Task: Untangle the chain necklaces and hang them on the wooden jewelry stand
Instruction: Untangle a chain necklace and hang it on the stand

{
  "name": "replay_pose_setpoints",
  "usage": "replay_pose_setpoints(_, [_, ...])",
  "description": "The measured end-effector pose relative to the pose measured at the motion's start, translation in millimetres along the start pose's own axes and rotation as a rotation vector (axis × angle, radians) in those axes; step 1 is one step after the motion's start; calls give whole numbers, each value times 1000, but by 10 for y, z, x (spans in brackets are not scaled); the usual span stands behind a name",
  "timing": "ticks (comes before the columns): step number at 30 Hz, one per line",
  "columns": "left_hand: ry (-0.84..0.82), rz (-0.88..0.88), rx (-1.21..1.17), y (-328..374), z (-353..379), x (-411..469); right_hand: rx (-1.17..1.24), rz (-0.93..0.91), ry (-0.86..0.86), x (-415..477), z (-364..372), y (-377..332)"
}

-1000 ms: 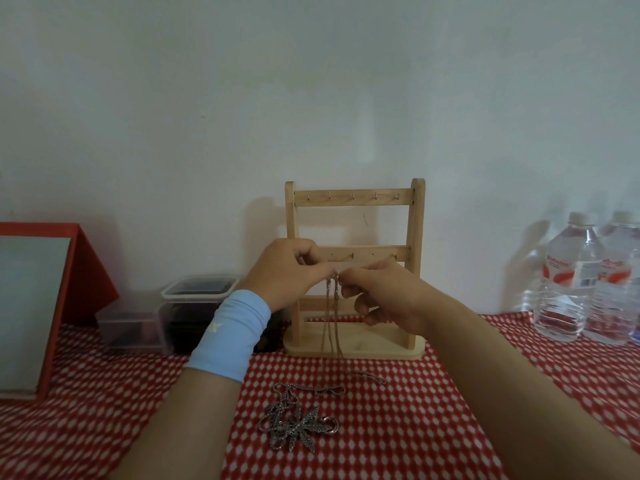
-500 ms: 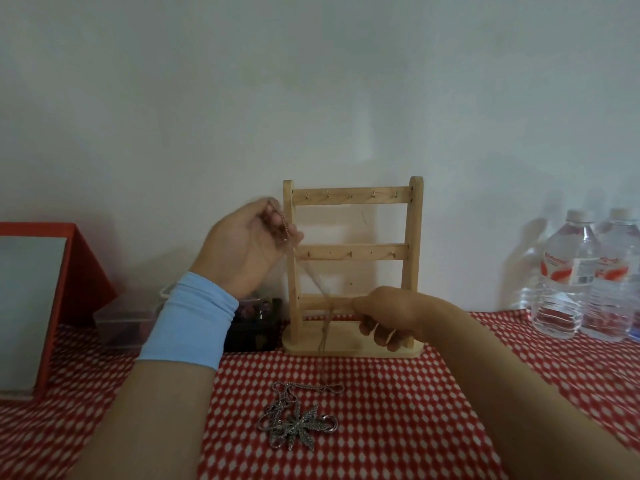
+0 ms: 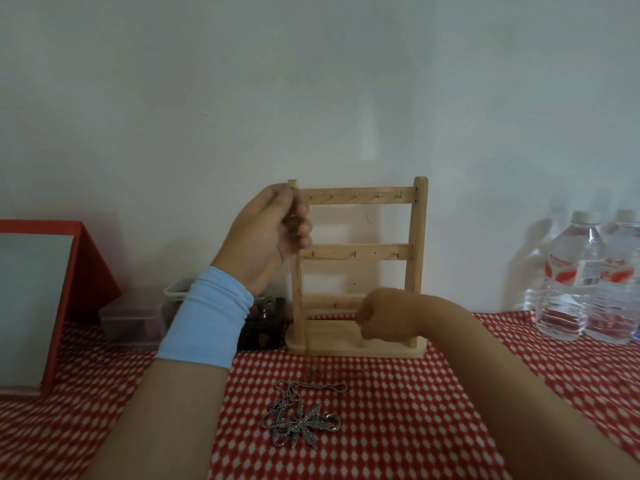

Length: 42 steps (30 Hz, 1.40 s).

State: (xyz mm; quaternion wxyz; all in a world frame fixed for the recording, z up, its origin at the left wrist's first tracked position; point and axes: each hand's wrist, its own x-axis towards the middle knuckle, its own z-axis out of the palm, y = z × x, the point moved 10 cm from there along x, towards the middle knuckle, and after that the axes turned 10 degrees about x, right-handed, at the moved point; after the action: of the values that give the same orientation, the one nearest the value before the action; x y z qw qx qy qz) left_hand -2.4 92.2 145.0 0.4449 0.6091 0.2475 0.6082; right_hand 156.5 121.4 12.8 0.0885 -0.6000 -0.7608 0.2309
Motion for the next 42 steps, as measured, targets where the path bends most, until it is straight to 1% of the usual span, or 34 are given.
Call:
replay_pose_setpoints(1, [-37,-14,12,-33,95,-17,152,-119,48,-18,-37,-178])
replay_pose_setpoints(2, [-61,-23,13,-56,171,-30,384,-237,47,-55,-43,-346])
replay_pose_setpoints(3, [-70,-27,3,-68,218,-37,619,-332,2,-101,-25,-493])
replay_pose_setpoints(4, [-68,-24,-9,-64,236,-34,778,-397,-53,-132,0,-596])
replay_pose_setpoints(5, [-53,-12,-9,-42,225,-30,848,-438,-90,-157,27,-662])
replay_pose_setpoints(7, [5,41,62,55,130,-19,855,-458,-140,-146,109,-663])
replay_pose_setpoints(9, [101,127,251,196,-28,-32,802,-409,-179,-102,187,-554])
replay_pose_setpoints(11, [174,215,605,334,-155,-60,738,-328,-229,-59,259,-404])
replay_pose_setpoints(12, [166,234,820,361,-166,-74,714,-284,-252,-47,291,-332])
replay_pose_setpoints(13, [113,209,1011,307,-160,-70,716,-248,-271,-45,313,-279])
replay_pose_setpoints(14, [17,133,1151,184,-140,-62,748,-225,-281,-38,319,-246])
replay_pose_setpoints(16, [-234,-137,1325,-227,-130,-106,843,-198,-268,-21,286,-202])
replay_pose_setpoints(18, [-467,-415,1427,-635,-147,-255,856,-192,-212,-1,201,-155])
replay_pose_setpoints(19, [-550,-498,1454,-772,-152,-317,825,-197,-186,-8,156,-133])
replay_pose_setpoints(20, [-595,-523,1467,-848,-150,-340,772,-202,-165,-21,121,-118])
replay_pose_setpoints(21, [-607,-508,1467,-868,-145,-334,692,-205,-142,-32,91,-101])
replay_pose_setpoints(23, [-593,-465,1437,-836,-146,-301,531,-217,-78,-46,33,-84])
replay_pose_setpoints(24, [-579,-458,1419,-808,-155,-292,489,-227,-44,-40,5,-89])
replay_pose_setpoints(28, [-487,-491,1344,-753,-286,-272,471,-242,72,-30,-133,-96])
replay_pose_setpoints(31, [-454,-501,1329,-738,-344,-260,531,-263,138,-19,-203,-135])
replay_pose_setpoints(34, [-374,-521,1372,-752,-424,-211,450,-283,239,-29,-304,-163])
replay_pose_setpoints(37, [-282,-509,1545,-722,-634,-96,469,-280,250,-34,-342,-129])
replay_pose_setpoints(39, [-157,-480,1605,-597,-793,-40,469,-252,242,-32,-336,-85])
replay_pose_setpoints(40, [-72,-457,1617,-512,-870,-26,428,-216,231,-18,-313,-38])
replay_pose_setpoints(42, [100,-355,1695,-299,-950,-15,290,-120,147,-3,-207,56])
